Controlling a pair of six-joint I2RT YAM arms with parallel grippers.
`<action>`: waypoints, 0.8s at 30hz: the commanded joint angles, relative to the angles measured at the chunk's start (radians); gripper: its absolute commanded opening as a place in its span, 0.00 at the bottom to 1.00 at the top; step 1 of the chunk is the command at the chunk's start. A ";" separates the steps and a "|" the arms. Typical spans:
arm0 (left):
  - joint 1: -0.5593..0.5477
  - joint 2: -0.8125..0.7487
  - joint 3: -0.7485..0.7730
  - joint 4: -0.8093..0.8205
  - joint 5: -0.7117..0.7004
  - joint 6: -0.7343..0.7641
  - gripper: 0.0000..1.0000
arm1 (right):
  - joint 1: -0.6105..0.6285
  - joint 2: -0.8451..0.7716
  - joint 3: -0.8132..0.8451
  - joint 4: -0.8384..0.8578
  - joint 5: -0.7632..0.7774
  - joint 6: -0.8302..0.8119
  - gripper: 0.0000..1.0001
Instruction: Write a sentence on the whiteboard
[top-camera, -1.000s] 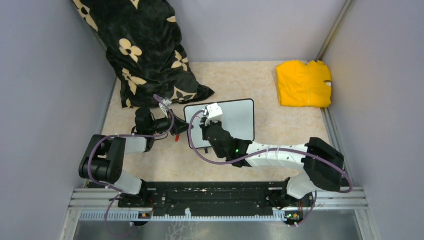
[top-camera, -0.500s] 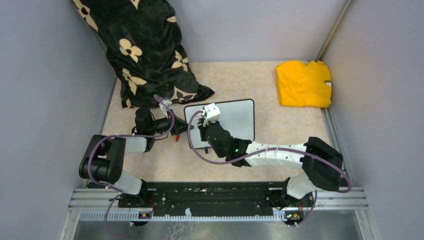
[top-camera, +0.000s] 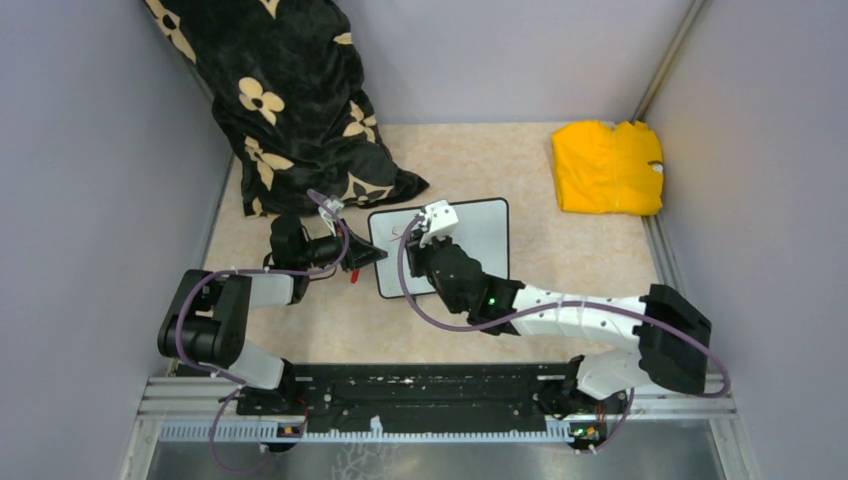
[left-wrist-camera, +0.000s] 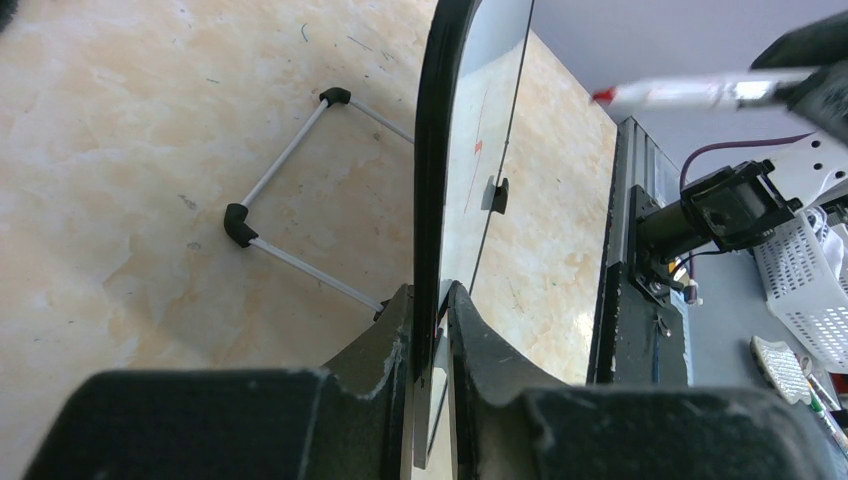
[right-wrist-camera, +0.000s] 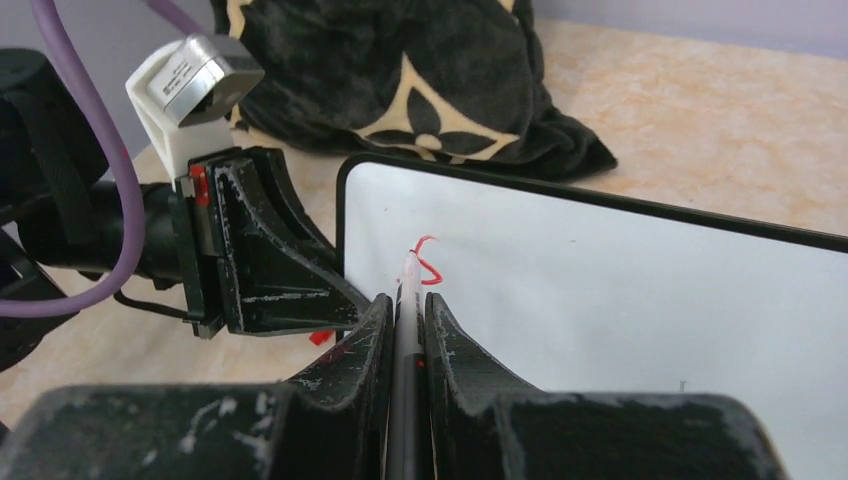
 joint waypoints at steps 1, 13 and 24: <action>-0.003 0.007 0.014 -0.008 -0.013 0.032 0.05 | -0.010 -0.088 -0.034 0.037 0.091 -0.059 0.00; -0.003 0.005 0.017 -0.019 -0.011 0.038 0.04 | -0.019 -0.047 -0.033 0.061 0.052 -0.051 0.00; -0.005 0.006 0.019 -0.022 -0.013 0.039 0.04 | -0.020 -0.005 -0.005 0.074 0.035 -0.052 0.00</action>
